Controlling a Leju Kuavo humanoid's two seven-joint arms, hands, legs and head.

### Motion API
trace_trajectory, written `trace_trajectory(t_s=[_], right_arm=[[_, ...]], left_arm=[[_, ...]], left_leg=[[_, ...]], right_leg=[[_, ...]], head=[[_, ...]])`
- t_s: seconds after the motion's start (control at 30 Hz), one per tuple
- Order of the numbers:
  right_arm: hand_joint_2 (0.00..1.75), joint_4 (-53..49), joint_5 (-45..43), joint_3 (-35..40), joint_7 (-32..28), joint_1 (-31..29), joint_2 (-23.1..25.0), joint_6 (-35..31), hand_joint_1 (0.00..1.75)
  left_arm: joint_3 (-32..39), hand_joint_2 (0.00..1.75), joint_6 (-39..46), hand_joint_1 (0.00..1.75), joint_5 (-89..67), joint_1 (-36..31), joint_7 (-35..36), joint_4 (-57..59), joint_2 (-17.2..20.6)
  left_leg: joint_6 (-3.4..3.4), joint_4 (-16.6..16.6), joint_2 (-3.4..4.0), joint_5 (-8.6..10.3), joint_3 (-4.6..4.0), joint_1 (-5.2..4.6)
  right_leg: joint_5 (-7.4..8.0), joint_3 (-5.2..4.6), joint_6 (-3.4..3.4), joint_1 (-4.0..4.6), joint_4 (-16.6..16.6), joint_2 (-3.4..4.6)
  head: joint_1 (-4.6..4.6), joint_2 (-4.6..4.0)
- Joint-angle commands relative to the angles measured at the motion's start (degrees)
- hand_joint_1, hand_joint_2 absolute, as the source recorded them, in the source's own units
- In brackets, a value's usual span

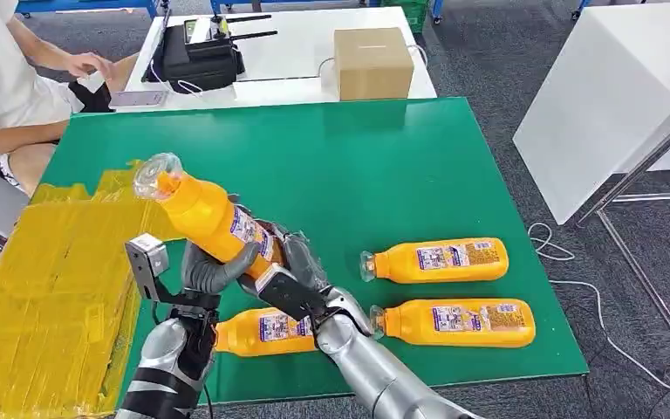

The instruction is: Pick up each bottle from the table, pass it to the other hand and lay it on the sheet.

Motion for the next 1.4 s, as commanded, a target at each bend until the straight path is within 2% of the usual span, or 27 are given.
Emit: trace_trajectory(t_s=[0.03, 0.07, 0.13, 0.17, 0.2, 0.27, 0.43, 0.5, 0.57, 0.6, 0.63, 0.67, 0.7, 0.8, 0.83, 0.87, 0.9, 0.97, 1.1, 1.33, 1.4], right_arm=[[1.75, -2.2, 2.1, -5.2, 0.4, 3.3, -1.6, 0.7, 0.00], [1.75, -3.9, 2.5, -6.1, 0.0, 4.0, -1.6, 0.1, 0.00], [1.75, -10.1, 2.7, -9.1, 0.2, 5.9, -1.6, 1.3, 0.00], [0.00, -13.2, 3.0, -10.0, 0.1, 6.7, -1.6, 2.0, 0.00], [0.00, -16.9, 3.1, -10.7, 0.2, 7.6, -1.6, 2.5, 0.00], [0.00, -20.0, 3.9, -11.3, 1.8, 8.3, -1.6, 4.2, 0.00], [0.00, -19.5, 3.7, -11.1, 1.7, 8.4, -1.6, 4.3, 0.00], [0.00, -19.4, 3.7, -11.1, 1.4, 8.4, -1.6, 4.1, 0.00], [0.00, -23.3, 2.8, -11.6, 0.3, 9.4, -1.6, 3.8, 0.00], [0.00, -25.5, 2.7, -11.9, 0.4, 9.9, -1.6, 3.9, 0.00], [0.00, -28.1, 2.6, -12.2, 0.7, 10.6, -1.6, 4.1, 0.00], [0.00, -29.7, 2.3, -12.4, 0.9, 11.1, -1.7, 4.1, 0.00], [0.00, -31.0, 2.0, -12.4, 1.1, 11.5, -2.0, 4.1, 0.00], [0.00, -34.7, 0.8, -12.8, 1.4, 12.7, -3.2, 3.6, 0.00], [0.00, -36.4, -0.1, -13.3, 1.3, 13.4, -3.8, 3.5, 0.00], [0.00, -37.3, -0.9, -13.5, 1.3, 13.8, -4.1, 3.5, 0.00], [1.75, -37.7, -0.9, -13.5, 1.2, 14.0, -4.5, 3.5, 0.00], [1.75, -38.9, -1.6, -13.5, 1.3, 14.2, -5.5, 3.9, 0.00], [1.75, -39.1, -2.3, -13.3, 1.2, 14.3, -5.9, 4.1, 0.00], [1.75, -37.6, -2.8, -12.8, 0.9, 14.3, -6.4, 4.2, 0.00], [1.75, -37.5, -2.8, -12.8, 0.9, 14.3, -6.5, 4.3, 0.00]], left_arm=[[3.8, 1.75, 3.2, 1.75, -2.2, -4.4, -1.0, -2.2, -0.2], [3.5, 1.75, 6.3, 1.75, -5.3, -4.5, -2.0, -2.7, -0.1], [2.9, 1.75, 17.1, 1.75, -17.0, -6.2, -4.1, -3.6, -0.1], [2.6, 1.75, 23.3, 1.75, -24.8, -7.5, -3.8, -3.5, 0.4], [2.3, 1.75, 27.5, 1.75, -31.7, -9.3, -2.3, -2.3, 0.9], [3.0, 1.75, 27.3, 1.75, -31.9, -10.7, -1.9, -1.6, 0.8], [3.1, 1.75, 27.3, 1.75, -31.9, -10.3, -2.1, -1.3, 0.7], [2.8, 1.75, 28.0, 1.75, -33.2, -10.4, -2.3, -1.1, 1.0], [2.3, 1.75, 39.2, 1.75, -51.2, -13.3, 1.8, 3.9, 2.9], [2.6, 1.75, 42.1, 1.75, -56.6, -14.8, 3.5, 6.6, 3.3], [6.6, 1.75, 45.7, 1.75, -75.2, -15.6, 8.5, 6.9, 3.4], [8.3, 1.75, 45.7, 1.75, -83.9, -15.6, 10.2, 6.8, 3.3], [8.8, 1.75, 45.7, 1.75, -86.4, -15.8, 11.0, 7.6, 3.9], [5.9, 1.75, 45.7, 1.75, -91.9, -18.0, 17.4, 16.4, 8.6], [-1.0, 1.75, 45.7, 1.75, -91.9, -19.5, 24.7, 20.6, 13.5], [-4.6, 1.75, 45.7, 1.75, -91.9, -21.0, 28.8, 25.5, 15.7], [-5.2, 1.75, 45.7, 1.75, -91.9, -21.7, 29.7, 28.0, 16.4], [-6.7, 1.75, 45.7, 1.75, -91.9, -24.1, 32.1, 36.8, 19.1], [-5.5, 1.75, 45.7, 1.75, -91.9, -25.2, 32.4, 42.7, 20.5], [6.3, 1.75, 45.7, 1.75, -91.1, -24.6, 31.5, 52.1, 26.2], [9.9, 1.75, 45.1, 1.75, -90.2, -24.5, 31.3, 54.0, 27.6]], left_leg=[[0.02, 0.0, -0.24, -0.21, 0.53, 0.13], [0.00, 0.0, -0.19, -0.08, 0.25, 0.07], [-0.01, 0.0, -0.22, -0.12, 0.28, 0.09], [-0.01, 0.0, -0.27, -0.11, 0.21, 0.08], [-0.01, 0.1, -0.26, -0.06, 0.03, 0.07], [-0.01, 0.1, -0.28, -0.02, -0.10, 0.03], [0.02, 0.0, -0.14, -0.09, 0.25, 0.04], [0.01, 0.0, -0.06, -0.01, 0.06, 0.00], [0.00, 0.0, -0.11, -0.02, 0.08, 0.01], [-0.01, 0.0, -0.22, -0.06, 0.20, 0.04], [-0.02, 0.0, -0.25, -0.04, 0.16, 0.03], [-0.01, 0.0, -0.16, 0.00, 0.06, 0.00], [-0.02, 0.0, -0.16, -0.06, 0.20, 0.03], [-0.01, -0.1, -0.07, 0.00, 0.14, -0.02], [-0.02, -0.2, -0.12, -0.03, 0.38, 0.01], [-0.02, -0.2, -0.19, 0.02, 0.30, -0.01], [-0.03, -0.1, -0.19, 0.00, 0.34, 0.02], [-0.04, -0.1, -0.26, 0.01, 0.35, 0.04], [-0.07, -0.1, -0.13, -0.01, 0.38, 0.08], [-0.13, -0.1, 0.31, -0.04, 0.39, 0.09], [-0.14, -0.1, 0.29, 0.02, 0.16, 0.07]], right_leg=[[-0.23, 0.68, 0.00, 0.15, -0.1, -0.37], [-0.11, 0.36, -0.01, 0.09, -0.1, -0.26], [-0.15, 0.40, -0.02, 0.11, -0.1, -0.30], [-0.16, 0.35, -0.02, 0.09, 0.0, -0.35], [-0.12, 0.15, -0.02, 0.08, 0.0, -0.32], [-0.09, 0.00, -0.02, 0.03, 0.1, -0.30], [-0.10, 0.35, 0.00, 0.05, -0.1, -0.19], [-0.03, 0.11, 0.00, 0.00, 0.0, -0.11], [-0.05, 0.14, -0.01, 0.01, 0.0, -0.14], [-0.12, 0.30, -0.02, 0.05, 0.0, -0.28], [-0.11, 0.25, -0.03, 0.04, 0.0, -0.29], [-0.05, 0.10, -0.02, 0.00, 0.0, -0.18], [-0.10, 0.26, -0.03, 0.04, 0.0, -0.20], [-0.03, 0.17, -0.01, -0.02, 0.0, -0.09], [-0.08, 0.42, -0.03, 0.01, -0.1, -0.18], [-0.06, 0.35, -0.04, 0.00, -0.1, -0.24], [-0.07, 0.39, -0.04, 0.03, -0.1, -0.25], [-0.09, 0.42, -0.05, 0.06, -0.1, -0.35], [-0.10, 0.41, -0.03, 0.09, -0.1, -0.21], [-0.03, 0.32, -0.03, 0.10, 0.0, 0.24], [0.01, 0.10, -0.03, 0.07, 0.0, 0.23]], head=[[0.00, 0.00], [0.00, 0.00], [0.00, 0.00], [0.00, 0.00], [0.02, 0.00], [-0.02, 0.00], [0.00, 0.00], [0.00, 0.00], [0.00, 0.00], [0.02, 0.00], [0.00, 0.00], [0.00, 0.00], [0.02, 0.00], [-0.02, 0.00], [0.02, 0.00], [0.00, 0.00], [0.02, 0.00], [0.02, 0.00], [0.02, 0.00], [0.02, 0.00], [0.02, 0.00]])
